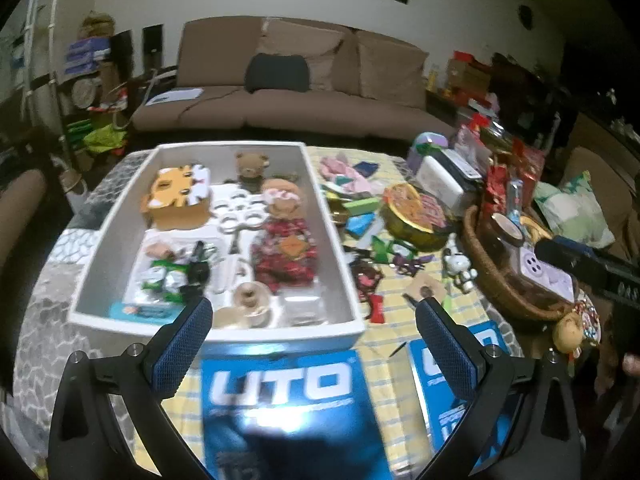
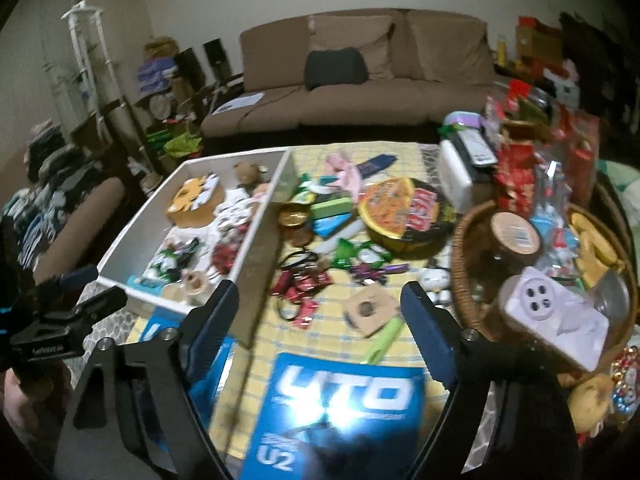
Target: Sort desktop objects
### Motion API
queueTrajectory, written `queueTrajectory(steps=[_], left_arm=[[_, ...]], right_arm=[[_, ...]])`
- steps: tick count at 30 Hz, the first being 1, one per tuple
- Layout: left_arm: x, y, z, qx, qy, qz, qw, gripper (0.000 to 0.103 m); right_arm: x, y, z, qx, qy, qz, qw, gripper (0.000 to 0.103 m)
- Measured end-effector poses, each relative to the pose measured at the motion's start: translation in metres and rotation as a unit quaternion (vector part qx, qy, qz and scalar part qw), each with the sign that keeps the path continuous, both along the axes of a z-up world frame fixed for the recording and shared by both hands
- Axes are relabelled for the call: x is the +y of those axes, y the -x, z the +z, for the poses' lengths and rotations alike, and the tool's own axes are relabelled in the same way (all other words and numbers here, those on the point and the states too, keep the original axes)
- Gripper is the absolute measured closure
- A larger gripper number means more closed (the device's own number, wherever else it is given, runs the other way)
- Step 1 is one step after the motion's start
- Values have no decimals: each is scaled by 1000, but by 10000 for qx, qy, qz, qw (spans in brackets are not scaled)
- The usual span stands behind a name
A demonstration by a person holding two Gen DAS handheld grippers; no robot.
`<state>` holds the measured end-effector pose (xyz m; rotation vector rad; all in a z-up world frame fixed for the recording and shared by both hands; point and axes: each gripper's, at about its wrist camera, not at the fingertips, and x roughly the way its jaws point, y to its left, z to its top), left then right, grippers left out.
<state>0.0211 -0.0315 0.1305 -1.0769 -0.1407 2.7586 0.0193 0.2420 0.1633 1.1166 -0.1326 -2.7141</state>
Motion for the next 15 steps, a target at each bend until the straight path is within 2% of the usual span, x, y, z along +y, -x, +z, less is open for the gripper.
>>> queueTrajectory(steps=[2, 5, 10, 15], left_arm=[[14, 7, -5, -39, -28, -179, 9998, 0], [30, 17, -9, -64, -89, -347, 9993, 0], [50, 42, -16, -149, -149, -509, 9985, 0], [41, 64, -19, -188, -293, -423, 9985, 0]], right_arm=[[17, 8, -5, -85, 117, -46, 9999, 29], [33, 22, -23, -318, 278, -42, 9991, 48], [45, 52, -61, -653, 352, 37, 9972, 51], [42, 82, -89, -810, 379, 234, 9957, 49]])
